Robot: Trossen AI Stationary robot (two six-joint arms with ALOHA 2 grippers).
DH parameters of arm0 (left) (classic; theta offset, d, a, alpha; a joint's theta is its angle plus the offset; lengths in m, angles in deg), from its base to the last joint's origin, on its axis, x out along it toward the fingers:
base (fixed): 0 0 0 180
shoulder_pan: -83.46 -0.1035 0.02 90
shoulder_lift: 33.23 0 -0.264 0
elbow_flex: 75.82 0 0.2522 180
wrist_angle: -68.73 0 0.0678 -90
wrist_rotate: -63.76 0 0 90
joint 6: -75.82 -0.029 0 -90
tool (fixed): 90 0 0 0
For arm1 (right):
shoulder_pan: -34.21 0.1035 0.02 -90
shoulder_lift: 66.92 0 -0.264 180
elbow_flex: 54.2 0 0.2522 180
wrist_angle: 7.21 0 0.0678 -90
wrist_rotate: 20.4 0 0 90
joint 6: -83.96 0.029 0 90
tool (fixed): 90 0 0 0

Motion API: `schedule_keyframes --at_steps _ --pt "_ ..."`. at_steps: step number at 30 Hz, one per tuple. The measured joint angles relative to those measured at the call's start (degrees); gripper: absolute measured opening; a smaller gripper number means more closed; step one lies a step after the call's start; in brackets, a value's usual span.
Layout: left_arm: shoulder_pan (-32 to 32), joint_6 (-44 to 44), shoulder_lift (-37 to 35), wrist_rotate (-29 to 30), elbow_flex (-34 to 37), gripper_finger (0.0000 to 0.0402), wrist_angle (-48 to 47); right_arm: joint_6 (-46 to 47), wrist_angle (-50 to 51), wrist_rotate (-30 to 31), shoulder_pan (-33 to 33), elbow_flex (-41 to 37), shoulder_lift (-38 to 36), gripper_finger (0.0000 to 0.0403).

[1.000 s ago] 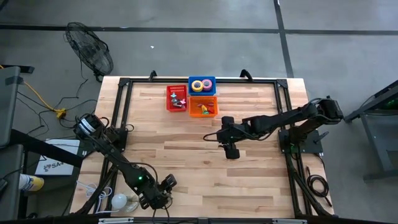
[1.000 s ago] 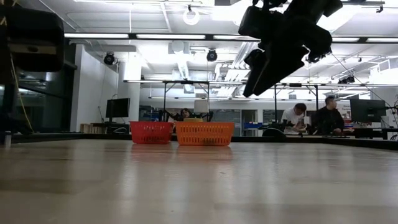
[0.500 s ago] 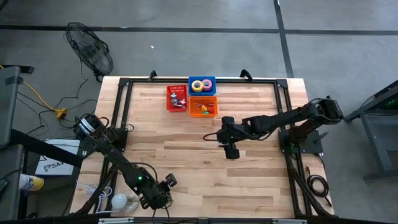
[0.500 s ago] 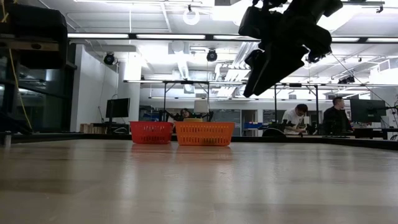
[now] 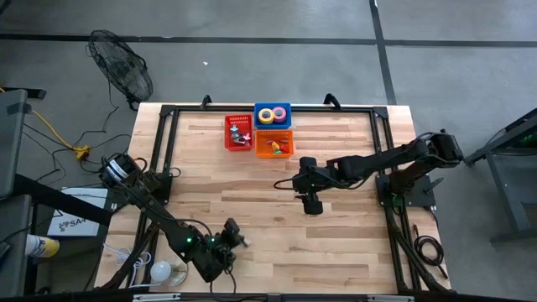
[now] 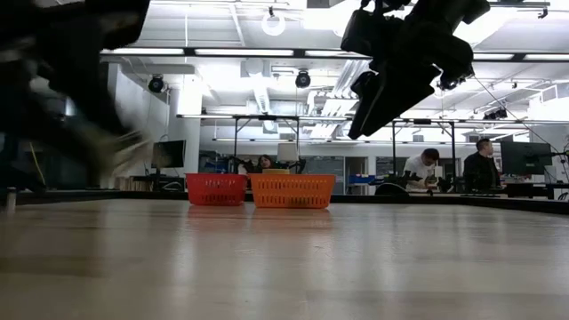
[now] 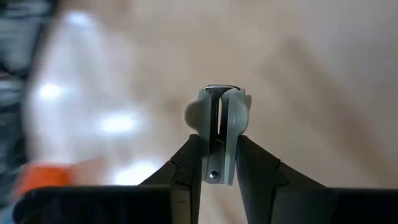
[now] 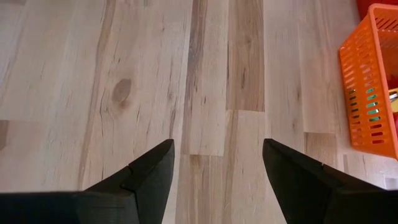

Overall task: Pick and place Stapler, Stapler remover, tape
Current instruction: Put the white staple remover into the red bin

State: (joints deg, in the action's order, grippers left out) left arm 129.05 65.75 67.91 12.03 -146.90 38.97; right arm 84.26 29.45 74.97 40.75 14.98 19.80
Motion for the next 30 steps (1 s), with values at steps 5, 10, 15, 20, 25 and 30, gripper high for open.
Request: schedule_keyframes --at_steps 5,10,15,20,25,30 --pt "-1.9 1.2 0.0 14.1 0.0 0.0069 -0.2 1.0 0.0 0.0 0.0 0.0 0.0 0.0236" --pt "-6.7 1.2 0.0 24.6 0.0 0.0069 -0.7 1.1 0.0 0.7 0.0 0.0 0.0 0.0236" --pt "-14.1 -0.5 -0.6 29.3 0.0 0.0069 -0.9 1.0 0.0 2.4 0.0 0.0 0.0 0.0236" --pt "-23.1 -0.6 -1.2 29.5 0.0 0.0069 -0.8 0.8 -0.1 3.5 0.0 0.0 0.0 0.0236" --pt "-31.5 1.6 -2.0 29.6 0.0 0.0069 -0.7 -0.6 -0.6 4.6 -0.2 0.0 0.0 0.0236" --pt "-38.7 7.4 -3.5 27.7 0.0 0.0069 -0.5 -0.8 -1.1 8.4 -0.2 0.0 0.0 0.0236"
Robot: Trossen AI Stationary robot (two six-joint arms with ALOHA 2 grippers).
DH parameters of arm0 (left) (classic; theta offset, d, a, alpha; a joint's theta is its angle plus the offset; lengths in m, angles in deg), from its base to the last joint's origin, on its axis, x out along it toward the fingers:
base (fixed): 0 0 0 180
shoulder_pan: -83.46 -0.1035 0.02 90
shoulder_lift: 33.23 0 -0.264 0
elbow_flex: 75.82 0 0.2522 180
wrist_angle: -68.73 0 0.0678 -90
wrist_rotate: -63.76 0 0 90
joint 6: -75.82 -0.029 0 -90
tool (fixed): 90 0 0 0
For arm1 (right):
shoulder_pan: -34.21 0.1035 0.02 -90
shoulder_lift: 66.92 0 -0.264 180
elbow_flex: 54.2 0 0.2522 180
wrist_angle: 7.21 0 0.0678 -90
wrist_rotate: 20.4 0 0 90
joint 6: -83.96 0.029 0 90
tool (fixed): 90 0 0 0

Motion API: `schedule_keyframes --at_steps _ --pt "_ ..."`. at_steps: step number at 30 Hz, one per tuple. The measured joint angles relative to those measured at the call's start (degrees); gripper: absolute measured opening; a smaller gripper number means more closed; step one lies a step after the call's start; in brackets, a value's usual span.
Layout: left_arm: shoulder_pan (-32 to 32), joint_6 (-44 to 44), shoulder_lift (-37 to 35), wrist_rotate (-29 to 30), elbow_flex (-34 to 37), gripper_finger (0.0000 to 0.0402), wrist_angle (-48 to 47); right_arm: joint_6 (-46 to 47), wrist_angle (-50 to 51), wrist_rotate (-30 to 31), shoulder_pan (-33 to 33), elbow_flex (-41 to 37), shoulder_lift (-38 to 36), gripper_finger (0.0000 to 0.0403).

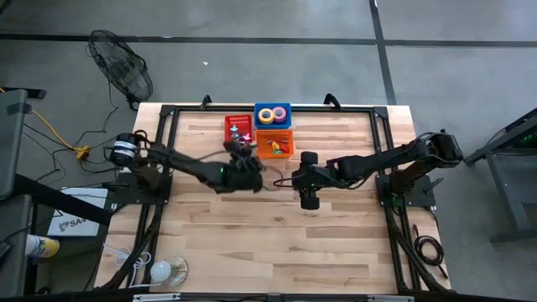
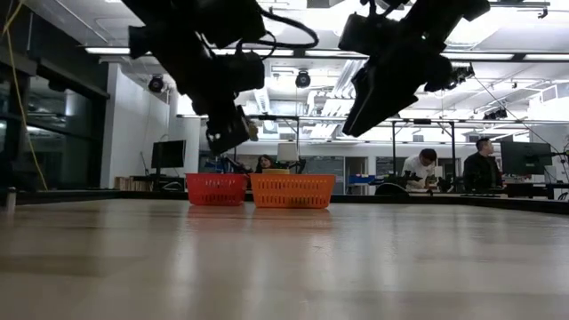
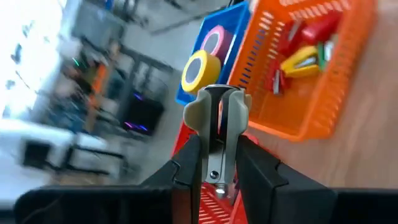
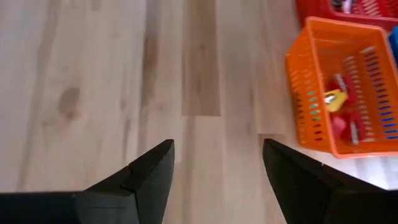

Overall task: Pick and place Stapler, Stapler remover, tape
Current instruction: Put the white staple remover into the red bin, then return to Home Position

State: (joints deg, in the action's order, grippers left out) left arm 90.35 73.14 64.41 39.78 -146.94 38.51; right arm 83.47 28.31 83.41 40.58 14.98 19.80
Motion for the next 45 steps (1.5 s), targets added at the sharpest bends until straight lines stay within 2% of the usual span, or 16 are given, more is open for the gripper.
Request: schedule_keyframes --at_steps 5,12,19,25,29,34,45 --pt "-6.9 10.2 -3.3 -7.6 0.0 0.0069 -0.5 0.0 -0.2 3.8 0.0 0.0 0.0 0.0236" --pt "-18.2 24.6 -6.9 -22.9 0.0 0.0069 -2.9 0.0 -0.4 7.3 0.0 0.0 0.0 0.0236" --pt "-29.3 28.5 -6.1 -37.9 0.0 0.0088 -4.1 -1.5 -0.4 8.8 0.0 0.0 0.0 0.0236" --pt "-35.1 28.5 -6.1 -42.7 0.0 0.0089 -3.1 -2.6 -0.4 10.5 -0.2 0.0 0.0 0.0236" --pt "-36.7 27.8 -6.1 -45.9 0.0 0.0096 -2.9 -3.2 -0.1 10.5 -0.7 0.0 0.0 0.0236" --pt "-36.5 25.4 -6.1 -49.2 0.0 0.0128 0.0 -5.1 0.2 9.8 -2.0 0.0 0.0 0.0236" --pt "-36.5 25.4 -6.1 -47.7 0.0 0.0214 -0.4 -4.9 1.2 6.2 -5.3 0.0 0.0 0.0236"
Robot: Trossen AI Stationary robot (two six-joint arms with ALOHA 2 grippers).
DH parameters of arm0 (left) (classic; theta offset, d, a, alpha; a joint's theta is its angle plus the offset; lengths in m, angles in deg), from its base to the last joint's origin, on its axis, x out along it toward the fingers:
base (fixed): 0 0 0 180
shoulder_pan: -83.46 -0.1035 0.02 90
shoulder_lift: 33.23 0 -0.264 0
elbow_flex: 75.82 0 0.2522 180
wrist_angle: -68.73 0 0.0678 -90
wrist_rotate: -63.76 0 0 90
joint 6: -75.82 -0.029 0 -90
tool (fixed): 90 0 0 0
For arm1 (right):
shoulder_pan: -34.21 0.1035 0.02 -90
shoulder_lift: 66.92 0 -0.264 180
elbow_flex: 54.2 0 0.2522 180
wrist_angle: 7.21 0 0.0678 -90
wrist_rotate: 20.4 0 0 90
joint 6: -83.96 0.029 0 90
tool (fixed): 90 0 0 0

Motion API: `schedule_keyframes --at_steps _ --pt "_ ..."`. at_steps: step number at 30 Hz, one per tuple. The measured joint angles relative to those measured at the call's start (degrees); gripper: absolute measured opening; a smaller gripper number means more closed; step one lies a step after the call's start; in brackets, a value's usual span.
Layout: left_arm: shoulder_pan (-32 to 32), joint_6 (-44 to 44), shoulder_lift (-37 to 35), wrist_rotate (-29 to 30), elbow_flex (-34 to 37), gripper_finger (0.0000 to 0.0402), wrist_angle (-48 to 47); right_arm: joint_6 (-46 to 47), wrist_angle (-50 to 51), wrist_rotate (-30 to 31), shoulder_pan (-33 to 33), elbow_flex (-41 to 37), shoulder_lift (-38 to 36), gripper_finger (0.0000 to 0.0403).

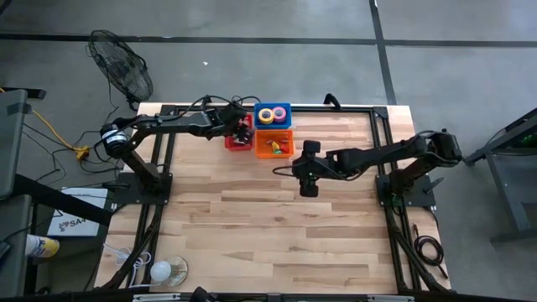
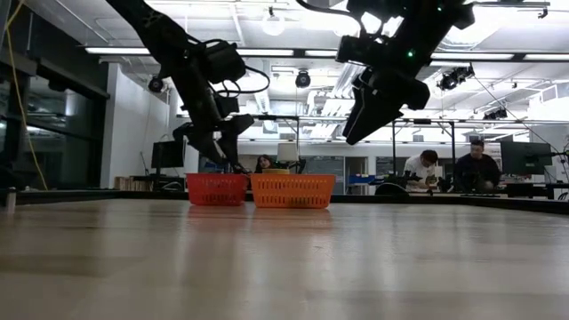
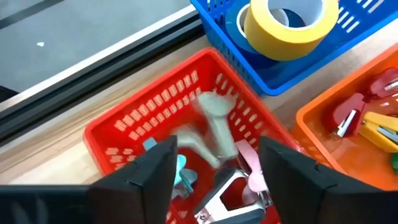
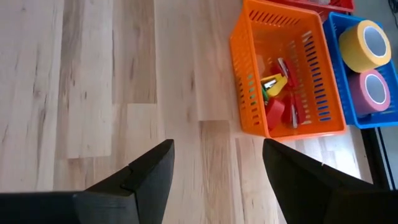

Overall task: Pick and place Stapler, Stapler remover, tape
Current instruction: Return to Home Position

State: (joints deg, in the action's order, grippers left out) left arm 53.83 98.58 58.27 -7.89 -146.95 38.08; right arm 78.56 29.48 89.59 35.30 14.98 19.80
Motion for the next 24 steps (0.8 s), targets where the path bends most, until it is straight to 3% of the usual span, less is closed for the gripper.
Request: schedule_keyframes --at_steps 9,16,20,24 --pt "0.1 -2.6 -1.4 -1.1 0.0 0.0261 -1.6 -0.8 0.0 -2.4 -0.5 0.0 0.0 0.0236" --pt "3.2 -3.9 -7.3 -0.8 0.0 0.0263 -6.4 0.3 3.7 2.5 -0.5 0.0 -0.1 0.0236" --pt "9.0 -5.0 -11.3 4.9 0.0 0.0263 -8.4 2.8 7.8 3.6 -0.5 0.0 -0.9 0.0236" --pt "16.7 -3.2 -15.4 14.6 0.7 0.0263 -9.7 6.4 7.7 3.6 -0.1 -1.9 -5.4 0.0236"
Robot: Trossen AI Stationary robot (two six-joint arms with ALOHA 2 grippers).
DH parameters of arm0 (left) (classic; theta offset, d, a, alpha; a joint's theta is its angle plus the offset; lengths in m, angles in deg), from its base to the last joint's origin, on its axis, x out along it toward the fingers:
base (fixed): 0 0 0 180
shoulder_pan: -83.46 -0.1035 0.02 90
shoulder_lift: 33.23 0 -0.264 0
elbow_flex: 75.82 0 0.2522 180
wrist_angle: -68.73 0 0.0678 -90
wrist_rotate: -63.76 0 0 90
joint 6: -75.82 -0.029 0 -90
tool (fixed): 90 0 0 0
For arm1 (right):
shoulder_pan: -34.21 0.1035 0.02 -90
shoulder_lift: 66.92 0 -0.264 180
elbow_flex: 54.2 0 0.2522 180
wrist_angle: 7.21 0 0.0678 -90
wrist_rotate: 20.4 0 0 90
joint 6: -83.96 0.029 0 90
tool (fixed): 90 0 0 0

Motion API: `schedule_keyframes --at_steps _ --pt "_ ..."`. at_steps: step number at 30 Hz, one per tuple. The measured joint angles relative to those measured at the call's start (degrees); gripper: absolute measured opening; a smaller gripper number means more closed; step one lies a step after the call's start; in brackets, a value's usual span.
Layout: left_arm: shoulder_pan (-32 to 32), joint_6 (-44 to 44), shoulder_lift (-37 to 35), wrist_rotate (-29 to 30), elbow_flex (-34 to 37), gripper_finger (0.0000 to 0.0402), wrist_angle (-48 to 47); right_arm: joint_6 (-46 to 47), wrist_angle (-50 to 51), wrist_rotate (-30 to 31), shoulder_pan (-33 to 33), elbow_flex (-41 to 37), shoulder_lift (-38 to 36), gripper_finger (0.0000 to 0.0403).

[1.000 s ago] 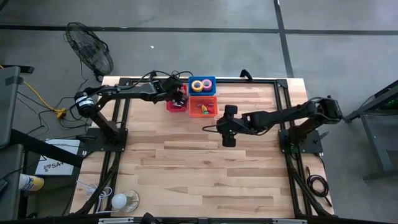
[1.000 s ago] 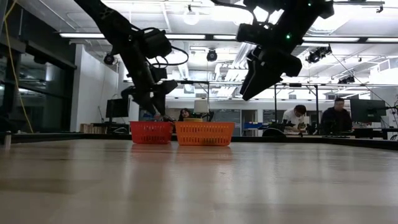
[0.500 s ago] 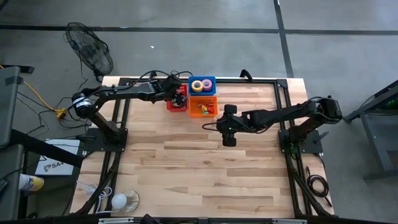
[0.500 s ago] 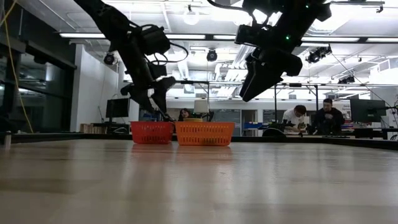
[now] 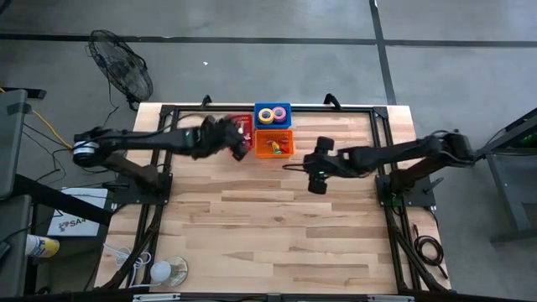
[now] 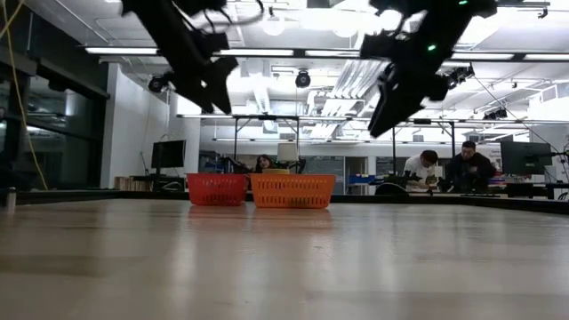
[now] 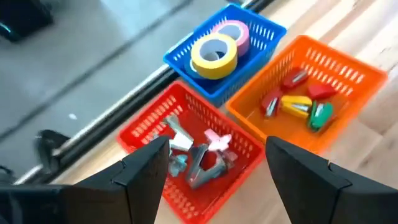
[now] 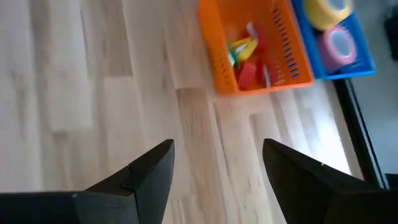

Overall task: Pick and place Stapler, Stapler remover, tape
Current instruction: Return to Home Position

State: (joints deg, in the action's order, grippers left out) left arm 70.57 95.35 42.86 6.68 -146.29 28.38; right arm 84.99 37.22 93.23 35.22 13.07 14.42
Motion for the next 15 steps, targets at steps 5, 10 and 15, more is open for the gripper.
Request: schedule_keyframes --at_steps 5,10,15 --pt "9.5 2.3 -7.8 6.6 7.2 0.0263 2.3 1.7 -13.4 -1.9 0.4 -13.2 -15.1 0.0236" --pt "17.0 -1.3 -17.9 3.0 18.0 0.0263 13.0 1.9 -26.2 -8.9 -1.0 -27.3 -32.3 0.0236" --pt "20.8 -6.5 -27.9 -1.9 25.7 0.0263 24.5 5.4 -32.4 -13.2 -3.8 -36.0 -47.1 0.0236"
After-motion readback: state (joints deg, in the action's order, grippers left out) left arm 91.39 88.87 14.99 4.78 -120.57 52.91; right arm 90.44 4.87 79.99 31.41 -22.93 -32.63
